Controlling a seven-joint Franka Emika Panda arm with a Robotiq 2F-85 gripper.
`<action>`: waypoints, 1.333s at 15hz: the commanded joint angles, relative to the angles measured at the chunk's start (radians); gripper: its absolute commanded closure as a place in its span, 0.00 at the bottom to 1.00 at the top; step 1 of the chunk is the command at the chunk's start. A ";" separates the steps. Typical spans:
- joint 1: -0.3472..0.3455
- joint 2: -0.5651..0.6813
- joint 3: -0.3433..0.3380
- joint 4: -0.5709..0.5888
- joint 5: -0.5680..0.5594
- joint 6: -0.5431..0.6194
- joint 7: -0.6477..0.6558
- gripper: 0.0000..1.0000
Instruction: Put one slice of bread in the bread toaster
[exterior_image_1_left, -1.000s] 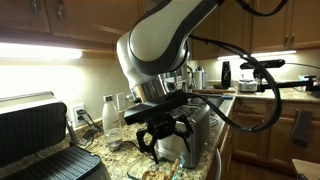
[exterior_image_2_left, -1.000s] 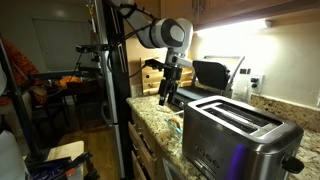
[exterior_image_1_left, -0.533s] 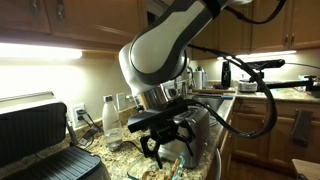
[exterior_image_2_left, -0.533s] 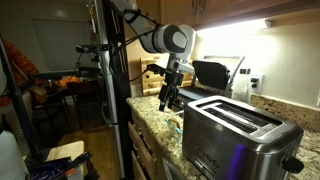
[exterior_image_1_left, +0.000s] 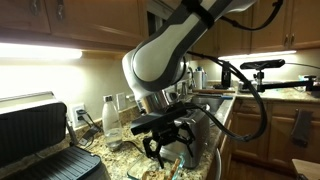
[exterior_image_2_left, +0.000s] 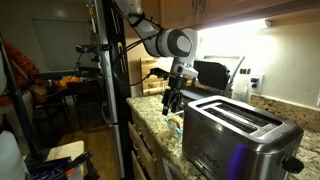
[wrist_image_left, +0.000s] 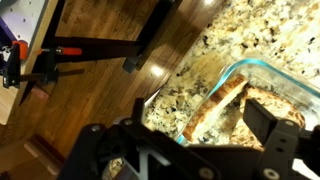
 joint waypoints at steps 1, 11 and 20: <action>0.019 0.028 -0.027 0.023 -0.017 0.018 0.020 0.00; 0.023 0.109 -0.047 0.085 -0.008 0.029 0.014 0.00; 0.032 0.128 -0.053 0.097 -0.005 0.037 0.013 0.46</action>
